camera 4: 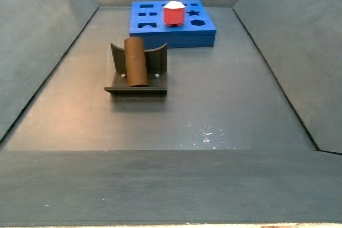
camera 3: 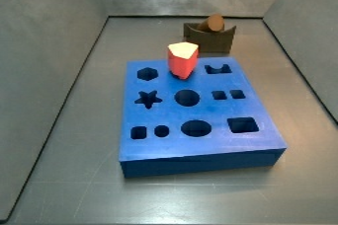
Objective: Pick up the round object. Move up. Place the round object on the fixture. Regrasp the round object. Move to above the board. Insert the round object.
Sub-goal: Regrasp the round object.
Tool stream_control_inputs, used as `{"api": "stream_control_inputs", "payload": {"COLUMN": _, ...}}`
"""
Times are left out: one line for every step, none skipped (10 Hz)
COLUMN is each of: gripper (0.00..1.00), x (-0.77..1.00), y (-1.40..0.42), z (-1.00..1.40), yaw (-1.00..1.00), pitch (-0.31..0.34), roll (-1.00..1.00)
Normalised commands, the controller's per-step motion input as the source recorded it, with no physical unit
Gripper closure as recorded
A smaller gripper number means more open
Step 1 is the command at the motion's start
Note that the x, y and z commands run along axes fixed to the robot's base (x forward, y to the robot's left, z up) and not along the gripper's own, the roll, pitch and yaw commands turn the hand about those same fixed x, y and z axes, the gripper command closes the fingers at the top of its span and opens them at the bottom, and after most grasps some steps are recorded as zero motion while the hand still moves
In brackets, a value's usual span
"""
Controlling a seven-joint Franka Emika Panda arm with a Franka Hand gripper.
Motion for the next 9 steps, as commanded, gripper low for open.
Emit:
{"api": "stream_control_inputs", "payload": {"gripper": 0.0, "x": -0.02, "y": -0.02, "z": 0.0, "yaw": 0.02, "pitch": -0.037, "roll": 1.0}}
{"api": "stream_control_inputs", "payload": {"gripper": 0.0, "x": -0.01, "y": -0.02, "z": 0.01, "yaw": 0.02, "pitch": -0.035, "roll": 1.0}}
{"api": "stream_control_inputs", "payload": {"gripper": 0.0, "x": -0.01, "y": -0.02, "z": 0.01, "yaw": 0.02, "pitch": -0.032, "roll": 1.0}}
{"api": "stream_control_inputs", "payload": {"gripper": 0.0, "x": -0.01, "y": -0.02, "z": 0.01, "yaw": 0.02, "pitch": -0.028, "roll": 1.0}}
{"api": "stream_control_inputs", "payload": {"gripper": 0.0, "x": 0.0, "y": -0.02, "z": 0.02, "yaw": 0.02, "pitch": -0.024, "roll": 1.0}}
{"api": "stream_control_inputs", "payload": {"gripper": 0.0, "x": 0.0, "y": -0.02, "z": 0.01, "yaw": 0.02, "pitch": -0.02, "roll": 1.0}}
{"api": "stream_control_inputs", "payload": {"gripper": 0.0, "x": 0.01, "y": -0.02, "z": 0.0, "yaw": 0.02, "pitch": -0.015, "roll": 1.0}}
{"api": "stream_control_inputs", "payload": {"gripper": 0.0, "x": 0.01, "y": -0.02, "z": 0.0, "yaw": 0.02, "pitch": -0.011, "roll": 1.0}}
{"api": "stream_control_inputs", "payload": {"gripper": 0.0, "x": 0.03, "y": -0.03, "z": -0.01, "yaw": 0.02, "pitch": 0.001, "roll": 1.0}}
